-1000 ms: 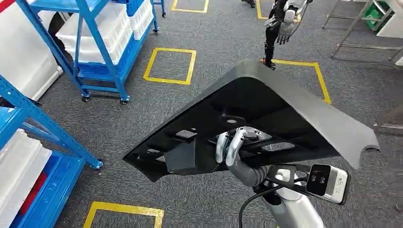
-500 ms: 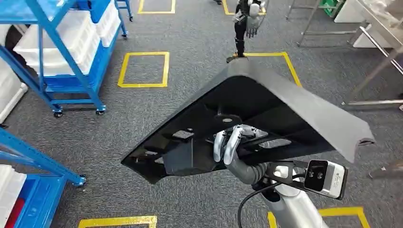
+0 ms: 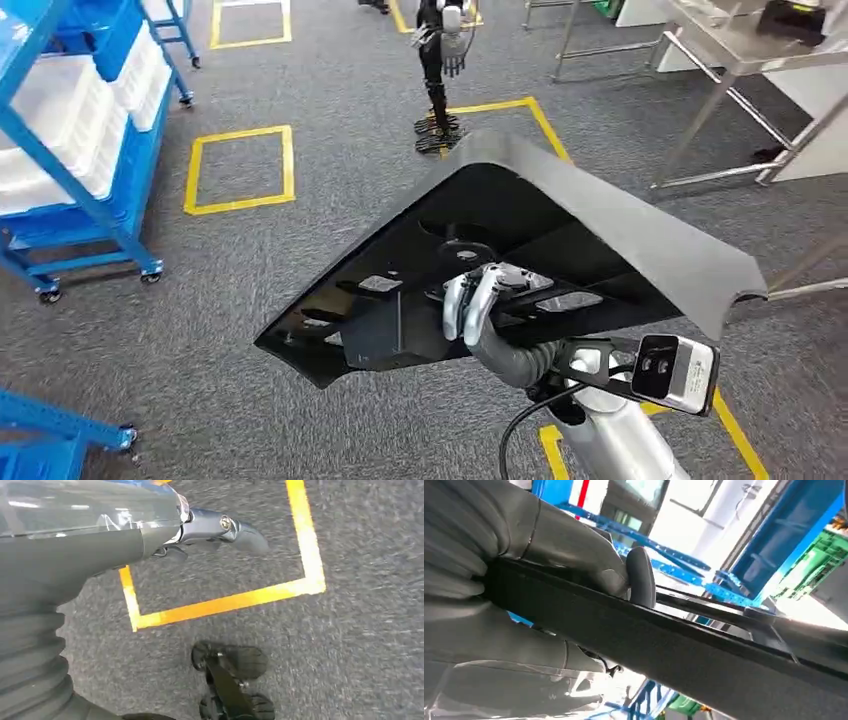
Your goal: Take the parts from the cabinet and place them on the table.
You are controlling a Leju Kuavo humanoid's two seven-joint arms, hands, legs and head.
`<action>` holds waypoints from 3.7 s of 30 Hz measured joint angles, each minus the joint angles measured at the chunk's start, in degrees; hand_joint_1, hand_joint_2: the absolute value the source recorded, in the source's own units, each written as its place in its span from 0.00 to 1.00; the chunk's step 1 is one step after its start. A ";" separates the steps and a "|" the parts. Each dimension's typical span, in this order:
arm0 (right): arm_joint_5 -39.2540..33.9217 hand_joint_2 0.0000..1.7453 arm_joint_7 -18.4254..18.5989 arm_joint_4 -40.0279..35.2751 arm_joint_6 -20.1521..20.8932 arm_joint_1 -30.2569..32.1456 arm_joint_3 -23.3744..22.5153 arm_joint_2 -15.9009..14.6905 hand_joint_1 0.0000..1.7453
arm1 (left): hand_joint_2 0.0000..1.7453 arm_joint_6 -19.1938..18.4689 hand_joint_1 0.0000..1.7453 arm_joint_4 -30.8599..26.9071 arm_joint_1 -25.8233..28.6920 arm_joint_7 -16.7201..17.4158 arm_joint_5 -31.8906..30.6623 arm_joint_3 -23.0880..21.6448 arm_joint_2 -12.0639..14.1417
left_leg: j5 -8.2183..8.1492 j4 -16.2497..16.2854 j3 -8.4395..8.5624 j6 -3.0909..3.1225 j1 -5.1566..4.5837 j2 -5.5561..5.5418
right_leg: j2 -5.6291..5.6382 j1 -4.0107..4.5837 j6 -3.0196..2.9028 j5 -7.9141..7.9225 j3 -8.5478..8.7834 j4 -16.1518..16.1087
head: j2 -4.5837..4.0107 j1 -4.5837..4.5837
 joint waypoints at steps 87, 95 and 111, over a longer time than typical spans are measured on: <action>-7.46 1.00 -5.29 2.01 8.65 7.46 -8.68 -7.28 1.00 | 1.00 2.27 0.00 0.00 -0.19 1.91 1.92 1.38 4.90 | -7.15 15.05 -5.70 -0.84 -0.25 4.60 | -3.15 -0.14 -0.96 0.16 1.55 -1.64 | 0.00 0.00; -11.06 1.00 -1.93 3.04 0.01 -0.40 -2.34 -8.94 1.00 | 1.00 2.91 0.00 0.00 -0.20 1.21 3.50 1.60 4.70 | 0.13 -1.49 1.19 1.58 -0.28 2.31 | 1.30 -0.35 1.70 0.47 0.43 -1.15 | 0.00 0.00; -13.99 1.00 2.86 1.07 -2.38 -7.29 2.82 -8.68 1.00 | 1.00 2.69 0.00 -0.02 -0.46 2.02 4.26 2.97 4.31 | -1.90 -1.72 3.09 -0.48 -0.48 10.90 | -7.58 -0.39 -0.08 0.73 0.39 -1.32 | 0.00 0.00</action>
